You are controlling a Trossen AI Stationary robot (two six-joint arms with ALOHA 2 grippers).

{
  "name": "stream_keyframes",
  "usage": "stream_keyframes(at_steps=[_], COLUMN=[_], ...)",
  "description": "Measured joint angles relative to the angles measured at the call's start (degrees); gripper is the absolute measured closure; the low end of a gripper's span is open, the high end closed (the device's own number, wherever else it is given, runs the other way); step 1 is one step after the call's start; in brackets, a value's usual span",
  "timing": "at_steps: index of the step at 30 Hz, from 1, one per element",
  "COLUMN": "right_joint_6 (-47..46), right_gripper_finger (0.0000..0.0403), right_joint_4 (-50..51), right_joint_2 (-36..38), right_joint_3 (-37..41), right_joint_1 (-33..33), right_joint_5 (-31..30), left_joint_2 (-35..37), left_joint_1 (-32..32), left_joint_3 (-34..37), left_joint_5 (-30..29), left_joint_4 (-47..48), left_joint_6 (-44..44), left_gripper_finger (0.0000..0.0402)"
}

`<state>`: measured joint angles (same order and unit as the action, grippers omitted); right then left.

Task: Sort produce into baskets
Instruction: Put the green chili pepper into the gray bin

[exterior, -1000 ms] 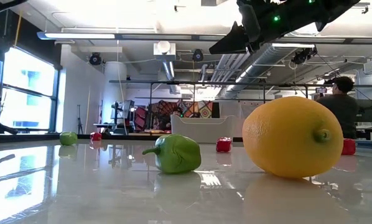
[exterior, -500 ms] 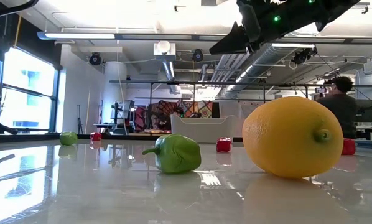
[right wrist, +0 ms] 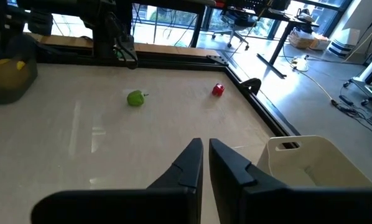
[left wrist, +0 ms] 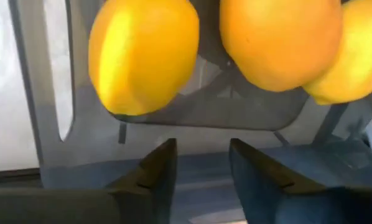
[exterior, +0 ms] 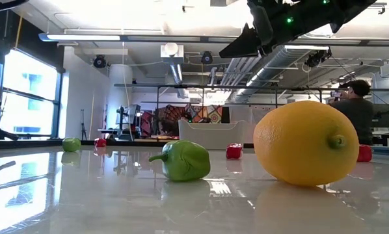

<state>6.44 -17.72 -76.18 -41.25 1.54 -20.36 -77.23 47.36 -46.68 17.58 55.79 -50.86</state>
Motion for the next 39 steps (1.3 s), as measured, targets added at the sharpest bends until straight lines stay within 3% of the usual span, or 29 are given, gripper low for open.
stream_keyframes(at_steps=[12,18,27,33,37,39], right_joint_6=[-0.07,-0.13,-0.45,-1.65,-3.01,-3.02], right_gripper_finger=[0.0386,0.0386,0.0386,0.0386,0.0386,0.0386], right_joint_4=[0.39,0.96,1.88,2.08,2.47,2.51], right_joint_2=[0.00,0.00,0.00,0.00,0.00,0.00], right_joint_3=[0.00,0.00,0.00,0.00,0.00,0.00], right_joint_1=[0.00,0.00,0.00,0.01,0.00,0.00], right_joint_5=[0.00,-0.02,-0.02,-0.02,-0.02,-0.02], left_joint_2=[-0.73,8.03,18.03,17.51,16.32,15.64], left_joint_1=[-1.68,-4.58,-18.74,-31.39,-36.30,-37.92], left_joint_3=[-1.48,-2.13,5.33,9.39,11.08,11.30], left_joint_5=[-4.28,-13.83,-23.09,-33.45,-44.02,-46.12], left_joint_4=[-3.65,-8.01,-14.08,-12.79,-13.65,-13.61], left_joint_6=[6.10,11.37,27.76,22.54,18.27,18.10], left_gripper_finger=[0.0398,0.0401,0.0401,0.0401,0.0398,0.0387])
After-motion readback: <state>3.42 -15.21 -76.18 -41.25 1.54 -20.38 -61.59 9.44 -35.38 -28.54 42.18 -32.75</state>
